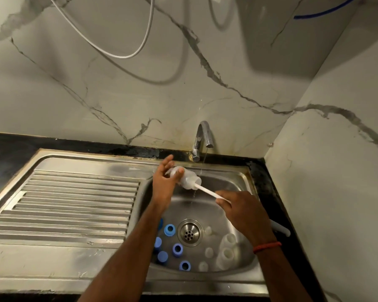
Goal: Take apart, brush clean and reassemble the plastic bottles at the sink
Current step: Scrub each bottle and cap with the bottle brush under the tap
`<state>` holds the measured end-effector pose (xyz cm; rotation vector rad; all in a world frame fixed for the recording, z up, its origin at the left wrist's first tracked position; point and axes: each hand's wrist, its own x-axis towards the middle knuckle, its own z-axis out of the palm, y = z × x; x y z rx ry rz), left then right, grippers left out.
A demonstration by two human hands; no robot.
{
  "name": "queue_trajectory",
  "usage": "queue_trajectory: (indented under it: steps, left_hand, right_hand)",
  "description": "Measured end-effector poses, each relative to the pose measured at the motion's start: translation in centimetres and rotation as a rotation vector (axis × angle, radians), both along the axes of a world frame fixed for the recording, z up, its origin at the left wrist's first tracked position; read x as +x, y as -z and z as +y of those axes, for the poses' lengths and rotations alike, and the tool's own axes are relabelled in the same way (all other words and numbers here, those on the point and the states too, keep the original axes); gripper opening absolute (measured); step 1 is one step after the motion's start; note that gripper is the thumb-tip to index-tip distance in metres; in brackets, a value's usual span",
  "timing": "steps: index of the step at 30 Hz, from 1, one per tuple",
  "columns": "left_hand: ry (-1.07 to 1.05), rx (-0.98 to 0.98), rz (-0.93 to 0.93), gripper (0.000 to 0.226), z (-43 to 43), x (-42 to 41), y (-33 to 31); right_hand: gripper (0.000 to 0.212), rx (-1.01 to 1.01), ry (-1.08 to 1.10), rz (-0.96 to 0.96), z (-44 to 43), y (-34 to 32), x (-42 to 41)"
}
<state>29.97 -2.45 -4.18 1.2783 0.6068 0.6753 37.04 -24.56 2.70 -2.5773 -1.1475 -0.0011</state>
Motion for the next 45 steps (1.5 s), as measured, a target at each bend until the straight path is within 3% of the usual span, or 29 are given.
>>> queue_trajectory:
  steps: [2,5,8,13,15,18,20,25,31,33,36,38,42,45]
  left_hand:
    - [-0.091,-0.413,0.015,0.052,-1.2,0.3,-0.1]
    - [-0.033,-0.94,-0.036,0.049,-2.1,0.1,-0.3]
    - [-0.079,-1.085,-0.097,0.049,-1.3,-0.1,0.1]
    - [-0.184,-1.033,-0.137,0.042,-1.0,0.8,-0.5]
    - [-0.214,-1.014,-0.166,0.043,-0.6,0.9,-0.3]
    - [-0.246,-1.035,-0.214,0.023,-0.2,0.5,0.1]
    - [-0.27,-1.018,-0.217,0.013,-0.3,0.5,0.1]
    - [-0.246,-0.928,-0.209,0.011,-0.7,1.0,-1.1]
    - [-0.274,-0.91,-0.243,0.01,-0.8,0.2,-2.0]
    - [-0.286,-0.878,-0.235,0.01,-0.7,0.6,-2.5]
    - [-0.286,-0.809,-0.228,0.013,-0.9,1.6,-4.1]
    - [-0.27,-0.825,-0.28,0.022,-0.6,1.8,-4.4]
    - [-0.22,-0.879,-0.273,0.031,-0.2,0.5,-2.9]
    - [-0.291,-0.804,-0.222,0.014,-0.5,0.7,-3.3]
  right_hand:
    - [0.033,-0.011,-0.031,-0.028,0.6,-0.2,-0.4]
    - [0.035,-0.075,-0.085,-0.122,1.4,-0.2,-1.3]
    - [0.034,-0.105,-0.035,-0.196,1.4,0.3,-1.1]
    - [0.024,-0.118,0.012,-0.365,2.3,1.4,-2.6]
    - [0.026,-0.132,-0.049,-0.236,2.7,1.3,-2.6]
    - [0.024,-0.101,-0.128,0.155,2.2,-0.3,-0.5]
    - [0.023,-0.01,-0.087,0.242,1.5,-0.9,0.4]
    - [0.028,-0.068,-0.012,-0.076,1.9,0.9,-1.1]
    - [0.027,-0.034,-0.208,0.293,1.3,-0.1,-0.2]
    - [0.025,0.048,-0.109,0.225,1.1,-0.5,0.4]
    - [0.028,0.01,0.013,0.005,1.8,0.4,-1.0]
    - [0.028,-0.012,0.006,0.027,2.4,0.9,-2.3]
    - [0.029,-0.019,-0.123,0.248,1.7,-0.6,-0.9]
    - [0.029,0.0,-0.02,0.111,1.8,-0.9,0.0]
